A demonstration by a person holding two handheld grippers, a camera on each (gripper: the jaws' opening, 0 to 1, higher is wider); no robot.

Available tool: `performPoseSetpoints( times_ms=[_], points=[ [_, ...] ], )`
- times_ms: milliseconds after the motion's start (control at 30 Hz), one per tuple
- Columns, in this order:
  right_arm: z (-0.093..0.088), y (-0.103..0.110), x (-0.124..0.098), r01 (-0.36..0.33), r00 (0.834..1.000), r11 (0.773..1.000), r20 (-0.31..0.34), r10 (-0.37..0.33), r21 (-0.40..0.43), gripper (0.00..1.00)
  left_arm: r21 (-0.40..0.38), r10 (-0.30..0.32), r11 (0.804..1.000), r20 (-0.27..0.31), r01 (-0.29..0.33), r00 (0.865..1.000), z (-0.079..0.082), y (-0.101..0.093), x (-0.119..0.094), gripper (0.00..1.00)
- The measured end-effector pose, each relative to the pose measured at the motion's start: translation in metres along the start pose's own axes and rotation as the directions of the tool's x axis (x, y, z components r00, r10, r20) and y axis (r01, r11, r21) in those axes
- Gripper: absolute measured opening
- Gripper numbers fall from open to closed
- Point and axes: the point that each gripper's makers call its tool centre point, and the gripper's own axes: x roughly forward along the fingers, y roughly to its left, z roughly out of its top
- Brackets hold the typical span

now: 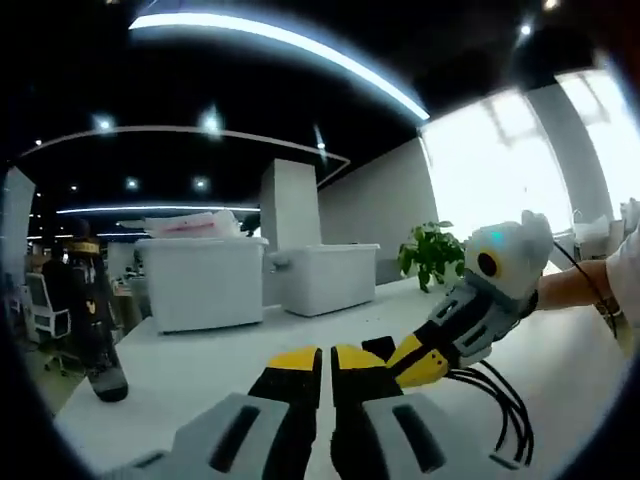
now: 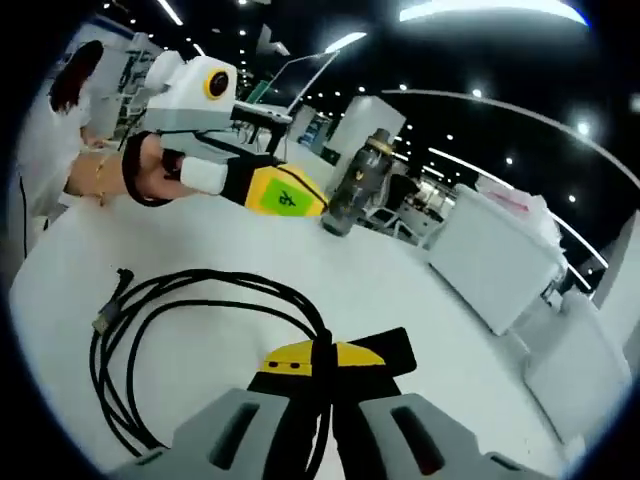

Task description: Coil the Type-C to USB data cable on the desktop and secure it with Velcro straps.

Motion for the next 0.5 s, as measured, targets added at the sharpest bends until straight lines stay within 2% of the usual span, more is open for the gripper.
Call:
performPoseSetpoints(
  times_ms=[100, 200, 300, 500],
  points=[
    [0.001, -0.028, 0.019, 0.039, 0.999, 0.992, -0.013, -0.040, -0.118, 0.04, 0.015, 0.043, 0.999, 0.008, -0.043, 0.999, -0.002, 0.012, -0.001, 0.06],
    [-0.002, -0.036, 0.035, 0.018, 1.000, 0.996, -0.016, -0.019, -0.082, 0.03, 0.005, 0.090, 0.996, -0.001, -0.090, 0.996, -0.009, 0.026, -0.001, 0.06],
    [-0.006, -0.042, 0.050, 0.022, 1.000, 0.999, 0.006, -0.022, -0.029, 0.03, -0.004, 0.127, 0.992, -0.007, -0.127, 0.992, -0.014, 0.039, -0.003, 0.06],
    [-0.016, -0.035, 0.064, -0.012, 1.000, 0.999, 0.027, 0.011, 0.035, 0.03, -0.017, 0.167, 0.986, 0.000, -0.167, 0.986, -0.013, 0.052, -0.005, 0.06]
  ],
)
